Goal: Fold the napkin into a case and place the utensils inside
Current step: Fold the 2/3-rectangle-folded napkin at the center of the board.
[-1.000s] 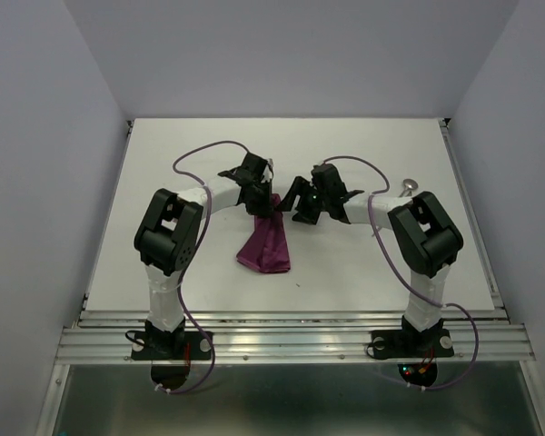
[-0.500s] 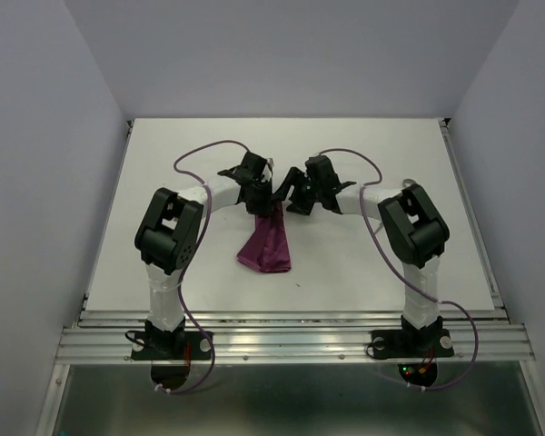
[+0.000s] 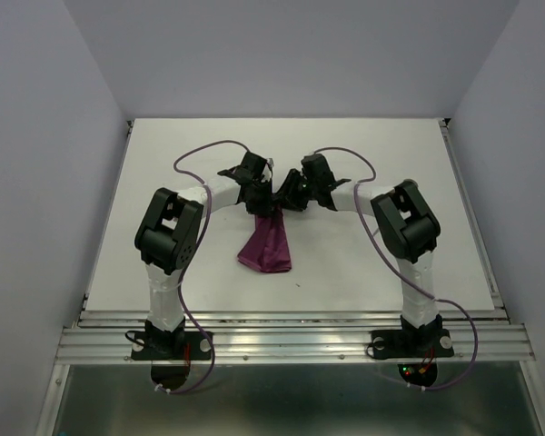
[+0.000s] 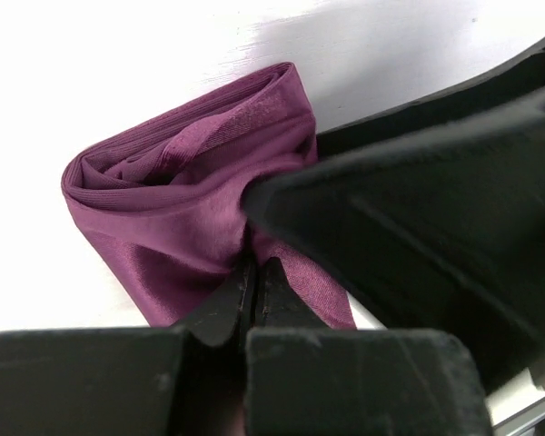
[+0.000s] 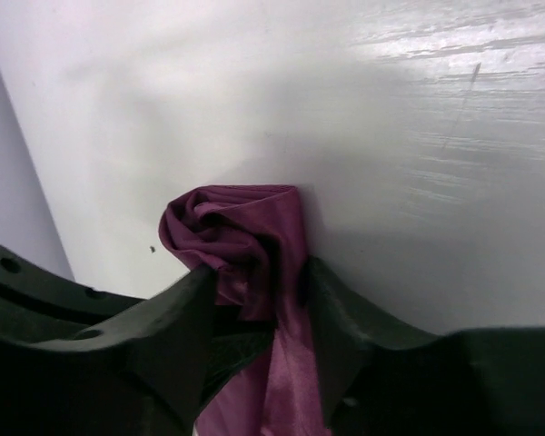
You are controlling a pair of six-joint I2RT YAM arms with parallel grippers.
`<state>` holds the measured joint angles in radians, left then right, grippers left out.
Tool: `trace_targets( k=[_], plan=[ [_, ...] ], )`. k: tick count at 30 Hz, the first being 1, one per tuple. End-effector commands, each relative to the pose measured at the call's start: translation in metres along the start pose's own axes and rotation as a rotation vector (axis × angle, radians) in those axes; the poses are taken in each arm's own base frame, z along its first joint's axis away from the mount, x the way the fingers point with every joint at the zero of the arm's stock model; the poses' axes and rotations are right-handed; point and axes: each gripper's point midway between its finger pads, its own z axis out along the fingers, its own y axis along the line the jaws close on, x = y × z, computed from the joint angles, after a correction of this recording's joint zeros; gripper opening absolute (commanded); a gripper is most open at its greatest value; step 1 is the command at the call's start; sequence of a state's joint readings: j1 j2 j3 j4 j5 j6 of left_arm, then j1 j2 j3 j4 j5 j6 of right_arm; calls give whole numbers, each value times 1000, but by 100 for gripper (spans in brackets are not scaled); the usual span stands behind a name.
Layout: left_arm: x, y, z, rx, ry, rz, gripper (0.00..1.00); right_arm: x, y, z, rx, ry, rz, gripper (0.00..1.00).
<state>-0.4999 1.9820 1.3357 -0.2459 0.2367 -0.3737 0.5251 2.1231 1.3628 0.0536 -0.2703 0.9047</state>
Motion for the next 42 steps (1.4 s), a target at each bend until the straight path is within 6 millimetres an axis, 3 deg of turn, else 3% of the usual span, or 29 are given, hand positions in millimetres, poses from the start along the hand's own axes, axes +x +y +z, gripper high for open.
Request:
trace_targets(
  k=[1, 7, 11, 13, 16, 17, 21, 24, 29, 31, 32, 33, 37, 42],
  plan=[
    [6, 2, 0, -7, 32, 25, 0, 7, -25, 10, 83, 14, -12, 42],
    [1, 0, -7, -4, 14, 46, 0, 4, -28, 7, 99, -5, -4, 13],
    [0, -1, -11, -3, 13, 61, 0, 2, -26, 6, 101, -17, 9, 1],
    [-1, -1, -14, -7, 13, 64, 3, 2, -26, 5, 102, -21, 17, 1],
    [-6, 0, -22, -29, 3, 73, 23, -2, -23, 3, 105, -39, 40, 1],
    [-9, -1, -27, -33, -6, 78, 44, -2, -24, 2, 107, -43, 47, 1],
    [-19, -3, -47, -43, -42, 94, 76, -6, -25, -1, 116, -78, 85, 1],
    [-28, 0, -67, -45, -74, 86, 77, -10, -24, -2, 120, -100, 108, 1],
    [-24, 39, -91, -88, -100, -10, 75, -13, -22, -4, 119, -117, 120, 1],
    [-15, 49, -95, -101, -96, -31, 75, -13, -22, -4, 119, -114, 120, 1],
    [0, 57, -92, -117, -69, -46, 75, -16, -25, -5, 120, -118, 126, 1],
    [3, 58, -98, -112, -83, -55, 75, -16, -24, -6, 119, -119, 127, 1],
    [43, 65, -93, -97, -33, -116, 77, -16, -21, -5, 108, -110, 124, 1],
    [61, 69, -100, -87, -53, -196, 75, -16, -18, -4, 98, -103, 115, 1]
  ],
)
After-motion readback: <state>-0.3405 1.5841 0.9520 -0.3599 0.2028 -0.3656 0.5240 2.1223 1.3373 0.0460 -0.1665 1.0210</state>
